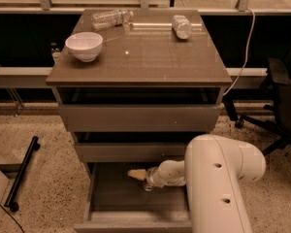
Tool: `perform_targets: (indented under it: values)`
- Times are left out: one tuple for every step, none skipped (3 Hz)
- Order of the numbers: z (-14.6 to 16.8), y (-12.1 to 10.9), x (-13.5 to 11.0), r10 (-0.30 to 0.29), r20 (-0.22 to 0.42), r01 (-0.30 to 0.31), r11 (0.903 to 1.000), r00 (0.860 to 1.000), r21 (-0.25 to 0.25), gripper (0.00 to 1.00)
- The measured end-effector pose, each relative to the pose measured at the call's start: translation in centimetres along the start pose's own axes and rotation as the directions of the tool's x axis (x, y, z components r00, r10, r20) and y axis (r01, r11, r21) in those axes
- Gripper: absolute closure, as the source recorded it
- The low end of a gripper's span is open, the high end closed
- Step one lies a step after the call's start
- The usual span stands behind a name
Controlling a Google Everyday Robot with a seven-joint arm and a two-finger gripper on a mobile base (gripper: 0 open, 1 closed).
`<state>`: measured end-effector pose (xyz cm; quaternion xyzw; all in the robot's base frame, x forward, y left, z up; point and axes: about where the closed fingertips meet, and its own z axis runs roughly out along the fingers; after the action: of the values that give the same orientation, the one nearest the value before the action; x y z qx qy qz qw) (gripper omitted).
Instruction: Pick 7up can from bottom drawer and place on counter
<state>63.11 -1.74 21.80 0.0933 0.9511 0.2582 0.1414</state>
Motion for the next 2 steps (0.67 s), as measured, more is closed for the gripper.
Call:
perform_targets:
  values:
    - [1.1, -1.1, -0.9, 0.048, 0.053, -0.048, 0.9989, 0.997, 0.002, 0.00]
    - [2.2, -2.0, -1.7, 0.099, 0.084, -0.098, 0.9950, 0.991, -0.017, 0.00]
